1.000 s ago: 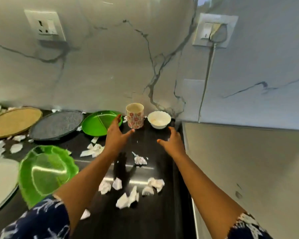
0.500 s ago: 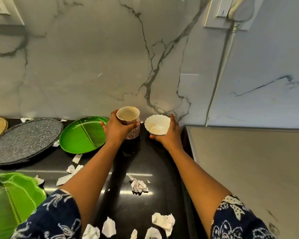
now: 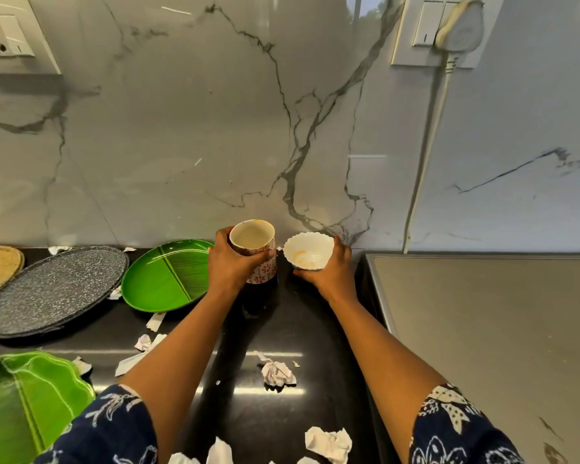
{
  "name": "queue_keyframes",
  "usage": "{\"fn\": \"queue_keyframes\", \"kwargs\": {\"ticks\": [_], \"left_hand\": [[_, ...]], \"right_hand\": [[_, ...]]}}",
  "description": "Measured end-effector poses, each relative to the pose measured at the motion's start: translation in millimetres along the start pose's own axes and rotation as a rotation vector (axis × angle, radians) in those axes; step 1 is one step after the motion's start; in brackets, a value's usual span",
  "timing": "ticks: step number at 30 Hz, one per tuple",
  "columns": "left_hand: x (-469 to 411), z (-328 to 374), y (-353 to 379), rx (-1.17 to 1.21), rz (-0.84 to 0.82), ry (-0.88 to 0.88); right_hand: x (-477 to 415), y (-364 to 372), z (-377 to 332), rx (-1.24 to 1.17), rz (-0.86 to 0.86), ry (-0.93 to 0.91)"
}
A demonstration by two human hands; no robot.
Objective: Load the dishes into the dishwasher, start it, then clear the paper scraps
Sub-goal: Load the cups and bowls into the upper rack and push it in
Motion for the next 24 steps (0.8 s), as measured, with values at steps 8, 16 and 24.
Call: {"fn": "queue_keyframes", "kwargs": {"ticks": [8,16,24], "left_hand": [[11,18,-25,0.05,0.114,0.132],[107,106,-82,0.163,0.14,0.214],[340,188,-97,0.425,0.044,0.247]], "right_hand": [[12,-22,-15,-0.133,0.047,-0.065],[106,-120,-54,-0.153,0.059,-0.186],[286,-287,-43,-0.229,0.031,-0.262]]}}
Point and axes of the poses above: each hand's wrist, its own x-axis away from the middle knuckle, its own y-axis out of the palm, z = x × y, the point moved 3 cm from there along -x, towards the middle knuckle, and after that the axes turned 5 degrees about -x, right-handed, at the moved point
